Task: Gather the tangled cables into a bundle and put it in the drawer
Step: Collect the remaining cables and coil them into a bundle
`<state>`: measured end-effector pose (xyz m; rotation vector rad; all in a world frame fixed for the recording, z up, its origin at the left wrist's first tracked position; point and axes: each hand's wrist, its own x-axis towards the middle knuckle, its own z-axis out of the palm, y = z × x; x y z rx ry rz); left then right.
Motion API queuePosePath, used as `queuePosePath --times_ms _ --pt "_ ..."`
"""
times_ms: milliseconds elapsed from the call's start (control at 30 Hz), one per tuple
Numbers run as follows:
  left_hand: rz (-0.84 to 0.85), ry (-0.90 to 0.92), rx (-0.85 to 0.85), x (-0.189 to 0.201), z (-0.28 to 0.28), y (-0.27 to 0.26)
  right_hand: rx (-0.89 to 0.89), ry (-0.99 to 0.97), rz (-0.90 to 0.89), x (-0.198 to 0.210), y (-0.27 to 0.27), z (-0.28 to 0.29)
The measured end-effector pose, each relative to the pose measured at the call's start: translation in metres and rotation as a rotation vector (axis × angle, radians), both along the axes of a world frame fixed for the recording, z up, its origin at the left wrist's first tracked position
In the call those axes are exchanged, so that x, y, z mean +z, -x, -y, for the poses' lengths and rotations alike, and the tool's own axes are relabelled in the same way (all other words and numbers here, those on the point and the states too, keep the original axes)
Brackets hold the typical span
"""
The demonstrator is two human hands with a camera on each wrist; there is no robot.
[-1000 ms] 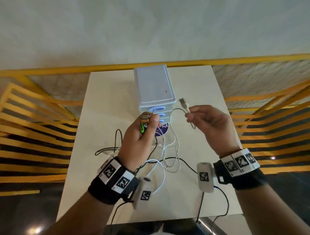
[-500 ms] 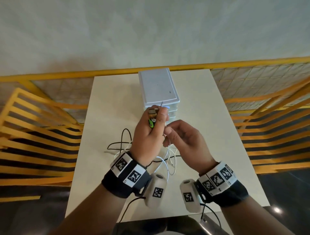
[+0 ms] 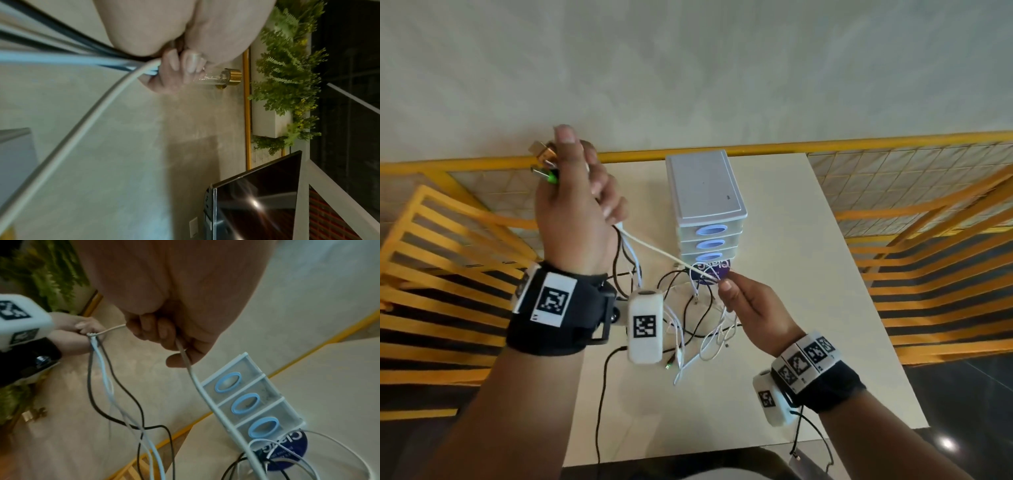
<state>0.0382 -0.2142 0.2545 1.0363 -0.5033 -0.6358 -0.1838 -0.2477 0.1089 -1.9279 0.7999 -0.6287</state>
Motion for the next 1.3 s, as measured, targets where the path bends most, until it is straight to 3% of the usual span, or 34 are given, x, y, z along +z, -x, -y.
queuePosePath --times_ms 333,567,667,833,967,1067,1200,1300 --pt "-0.017 0.044 0.192 0.019 -0.008 -0.035 -0.174 -0.163 -0.071 -0.031 0.045 0.021" --pt "0.003 0.063 0.18 0.021 -0.012 -0.053 -0.259 -0.212 -0.066 -0.049 0.065 0.022" --pt "0.162 -0.055 0.141 0.016 -0.009 -0.028 -0.283 -0.21 -0.074 -0.042 0.057 0.022" --pt "0.864 -0.239 -0.198 -0.036 -0.009 0.032 -0.193 -0.09 -0.003 0.005 0.025 0.021" --pt "1.212 -0.398 -0.34 -0.073 -0.009 0.065 -0.112 -0.022 0.012 0.033 0.008 0.017" --pt "1.241 -0.518 -0.349 -0.083 -0.005 0.07 -0.075 -0.063 0.038 0.04 0.003 0.017" --pt "1.267 -0.442 -0.236 -0.075 0.001 0.046 -0.049 -0.041 0.015 0.028 0.007 0.021" --pt "1.191 -0.414 -0.128 -0.064 0.002 0.019 -0.08 -0.084 0.042 0.011 0.018 0.026"
